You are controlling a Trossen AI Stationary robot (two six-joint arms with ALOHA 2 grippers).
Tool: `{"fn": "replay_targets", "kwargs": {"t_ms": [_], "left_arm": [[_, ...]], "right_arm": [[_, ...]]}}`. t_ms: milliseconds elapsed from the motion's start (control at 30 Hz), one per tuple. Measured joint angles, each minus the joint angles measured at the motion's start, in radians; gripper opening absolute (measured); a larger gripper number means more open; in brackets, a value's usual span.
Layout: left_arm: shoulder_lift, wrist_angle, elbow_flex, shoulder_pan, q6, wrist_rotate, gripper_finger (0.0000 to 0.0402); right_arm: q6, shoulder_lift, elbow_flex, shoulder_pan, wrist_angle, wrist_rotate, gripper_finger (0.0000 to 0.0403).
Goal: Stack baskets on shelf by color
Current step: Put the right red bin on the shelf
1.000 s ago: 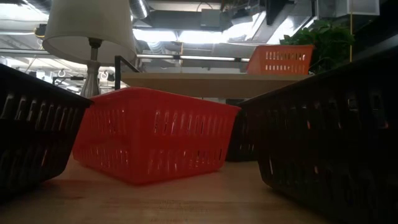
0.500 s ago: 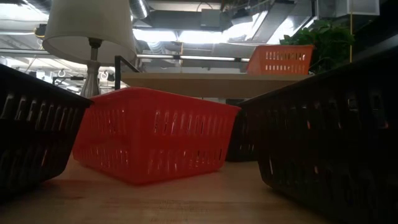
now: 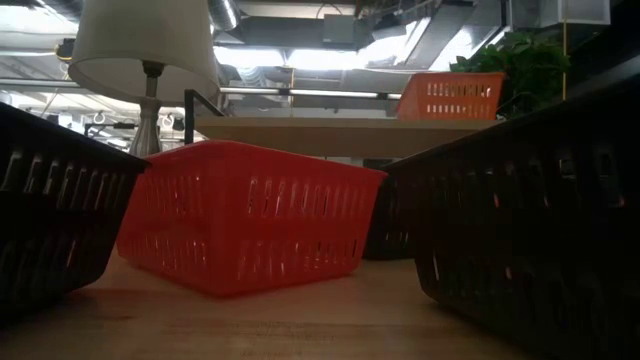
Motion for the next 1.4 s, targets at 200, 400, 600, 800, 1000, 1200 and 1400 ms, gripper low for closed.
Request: {"fn": "replay_targets", "kwargs": {"t_ms": [200,400,600,800,1000,1200,1400], "left_arm": [[0.011,-0.003,0.000,0.000,0.000,0.000,0.0000],[0.011,-0.003,0.000,0.000,0.000,0.000,0.0000],[0.010,-0.002,0.000,0.000,-0.007,0.000,0.0000],[0.010,-0.002,0.000,0.000,-0.045,0.000,0.0000],[0.010,-0.003,0.000,0.000,-0.060,0.010,0.0000],[0.010,-0.005,0.000,0.000,-0.056,0.010,0.0000],[0.010,-0.006,0.000,0.000,-0.056,0.010,0.0000]], "right_arm": [[0.154,0.000,-0.001,0.029,-0.061,-0.069,0.0116],[0.256,-0.002,-0.059,0.188,-0.054,-0.103,0.0116],[0.445,-0.002,-0.267,0.363,-0.053,0.044,0.0116],[0.732,0.000,-0.598,0.478,-0.056,0.047,0.0116],[0.880,0.001,-0.852,0.530,-0.058,-0.146,0.0115],[0.820,-0.049,-0.996,0.528,-0.054,-0.222,0.0115],[0.788,-0.161,-1.190,0.529,0.056,-0.212,0.0115]]}}
